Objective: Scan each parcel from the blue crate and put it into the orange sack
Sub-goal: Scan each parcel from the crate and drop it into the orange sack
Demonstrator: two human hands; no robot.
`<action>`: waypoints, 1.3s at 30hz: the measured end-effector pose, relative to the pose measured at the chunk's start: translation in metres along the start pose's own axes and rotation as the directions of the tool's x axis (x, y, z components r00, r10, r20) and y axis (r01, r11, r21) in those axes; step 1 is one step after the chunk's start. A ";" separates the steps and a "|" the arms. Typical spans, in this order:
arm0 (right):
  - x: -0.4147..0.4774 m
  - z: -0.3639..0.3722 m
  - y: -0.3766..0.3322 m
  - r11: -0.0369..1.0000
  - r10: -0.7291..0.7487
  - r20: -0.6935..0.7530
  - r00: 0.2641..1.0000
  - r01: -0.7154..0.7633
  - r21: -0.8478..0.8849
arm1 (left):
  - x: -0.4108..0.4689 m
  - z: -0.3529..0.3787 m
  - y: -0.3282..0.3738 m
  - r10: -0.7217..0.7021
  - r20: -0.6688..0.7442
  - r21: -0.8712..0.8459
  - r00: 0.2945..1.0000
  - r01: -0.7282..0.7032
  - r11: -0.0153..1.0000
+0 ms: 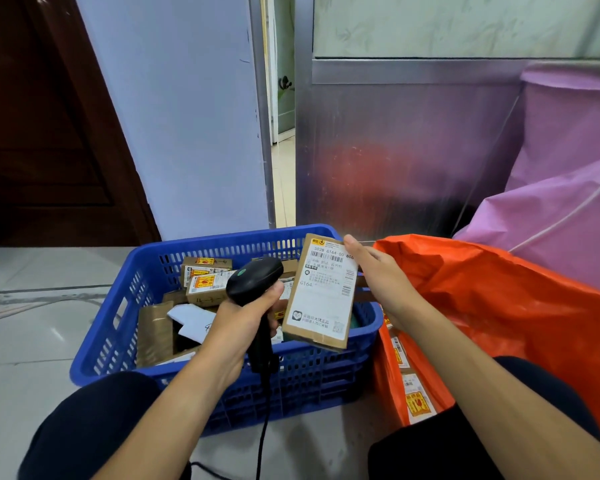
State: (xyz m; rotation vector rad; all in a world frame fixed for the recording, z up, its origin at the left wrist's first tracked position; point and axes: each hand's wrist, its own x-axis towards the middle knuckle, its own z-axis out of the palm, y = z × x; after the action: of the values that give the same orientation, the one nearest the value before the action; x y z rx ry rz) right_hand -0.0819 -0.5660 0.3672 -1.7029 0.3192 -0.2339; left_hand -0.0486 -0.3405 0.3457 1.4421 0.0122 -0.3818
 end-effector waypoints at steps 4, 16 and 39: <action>0.001 -0.003 0.000 1.000 -0.006 -0.013 1.000 0.006 0.003 | 0.000 0.003 -0.002 0.000 0.050 0.036 0.999 -0.002 0.999; -0.001 -0.002 0.002 0.999 0.019 0.097 0.995 -0.016 -0.036 | -0.004 0.011 -0.004 0.027 0.030 0.045 0.999 -0.028 0.999; 0.015 -0.059 0.000 0.999 0.048 -0.035 0.998 -0.049 -0.025 | 0.002 0.030 -0.007 0.028 -0.091 -0.094 0.995 -0.037 0.995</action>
State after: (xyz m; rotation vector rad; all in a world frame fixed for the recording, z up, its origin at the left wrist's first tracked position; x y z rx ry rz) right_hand -0.0872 -0.6264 0.3760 -1.7157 0.3900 -0.2247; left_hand -0.0553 -0.3705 0.3422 1.3626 0.0786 -0.2855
